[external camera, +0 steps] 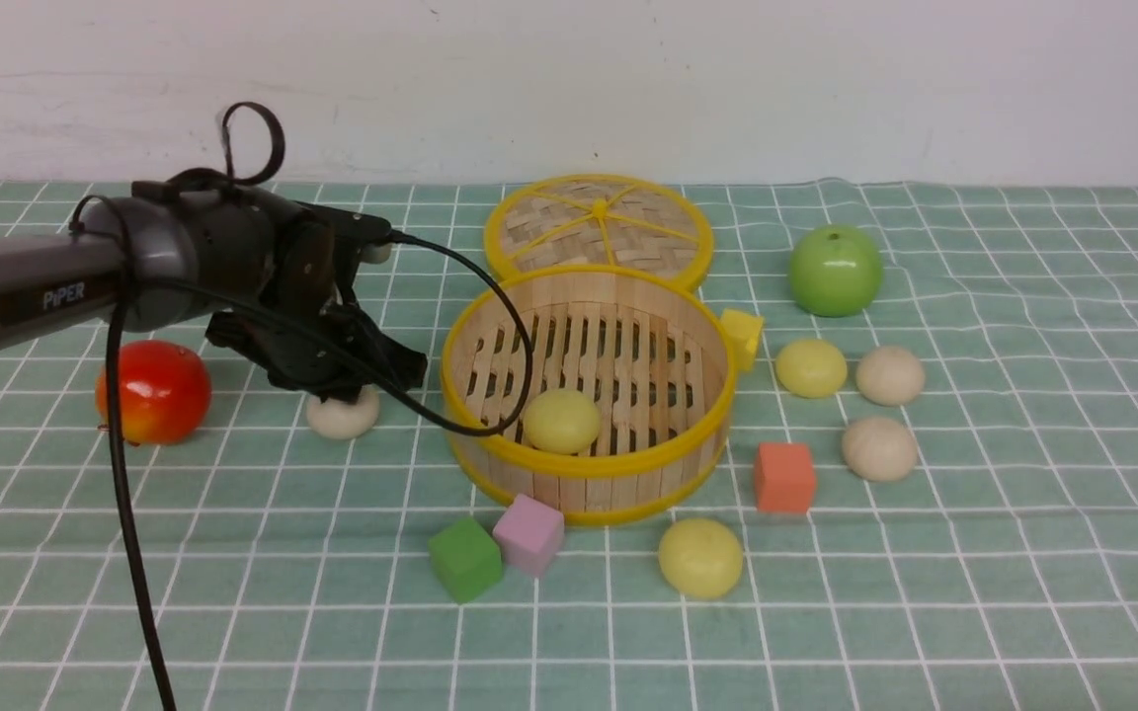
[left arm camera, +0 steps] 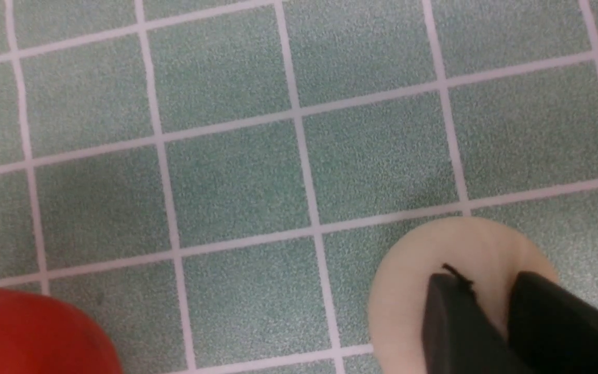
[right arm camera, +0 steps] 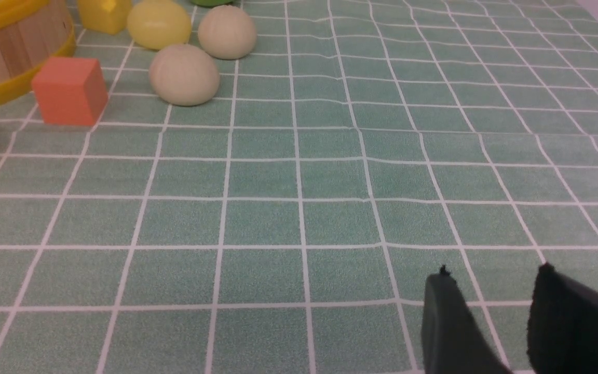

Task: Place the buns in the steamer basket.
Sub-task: Use the left arm to grab a steamed stuffed bun, then use the left arm to put the steamed stuffed bun into the steamer

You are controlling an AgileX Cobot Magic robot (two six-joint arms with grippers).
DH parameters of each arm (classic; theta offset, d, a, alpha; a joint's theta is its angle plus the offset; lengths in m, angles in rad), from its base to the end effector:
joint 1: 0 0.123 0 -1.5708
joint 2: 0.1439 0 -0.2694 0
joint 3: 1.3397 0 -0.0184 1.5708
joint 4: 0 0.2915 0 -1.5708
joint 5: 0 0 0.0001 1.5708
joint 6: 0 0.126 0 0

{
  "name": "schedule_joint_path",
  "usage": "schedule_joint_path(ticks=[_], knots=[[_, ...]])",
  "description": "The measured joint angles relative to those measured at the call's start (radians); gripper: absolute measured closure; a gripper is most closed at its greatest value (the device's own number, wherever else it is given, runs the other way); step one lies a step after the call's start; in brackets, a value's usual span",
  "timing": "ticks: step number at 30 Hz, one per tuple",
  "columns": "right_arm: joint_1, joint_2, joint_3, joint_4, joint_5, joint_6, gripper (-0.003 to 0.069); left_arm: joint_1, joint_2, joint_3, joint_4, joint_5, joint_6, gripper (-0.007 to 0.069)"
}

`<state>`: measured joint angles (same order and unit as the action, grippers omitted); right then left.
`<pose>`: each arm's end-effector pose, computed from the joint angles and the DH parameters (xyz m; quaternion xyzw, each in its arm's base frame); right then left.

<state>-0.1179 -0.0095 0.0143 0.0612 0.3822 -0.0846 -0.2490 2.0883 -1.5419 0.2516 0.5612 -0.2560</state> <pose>0.1417 -0.0139 0.1642 0.0295 0.8040 -0.0341 0.5929 0.4903 -0.1074 0.1173 0.0807 0.9551 0.0228 0.2843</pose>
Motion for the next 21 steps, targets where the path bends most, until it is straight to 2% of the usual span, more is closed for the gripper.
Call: schedule_joint_path(ticks=[1, 4, 8, 12, 16, 21], knots=[[0.000, 0.000, 0.000, 0.000, 0.000, 0.000, 0.0419, 0.000, -0.002, -0.002, 0.001, 0.001, 0.000, 0.0585], [0.000, 0.000, 0.000, 0.000, 0.000, 0.000, 0.0419, 0.000, -0.019, -0.002, 0.001, 0.012, 0.000, 0.0634], [0.000, 0.000, 0.000, 0.000, 0.000, 0.000, 0.0419, -0.001, -0.077, -0.001, -0.011, 0.013, 0.001, 0.0635], [0.000, 0.000, 0.000, 0.000, 0.000, 0.000, 0.0419, -0.013, -0.177, -0.001, -0.082, -0.004, 0.008, 0.0635], [0.000, 0.000, 0.000, 0.000, 0.000, 0.000, 0.0419, -0.083, -0.223, -0.003, -0.153, -0.049, 0.063, 0.0635], [0.000, 0.000, 0.000, 0.000, 0.000, 0.000, 0.0419, -0.165, -0.170, -0.003, -0.155, -0.098, 0.082, 0.0635]])
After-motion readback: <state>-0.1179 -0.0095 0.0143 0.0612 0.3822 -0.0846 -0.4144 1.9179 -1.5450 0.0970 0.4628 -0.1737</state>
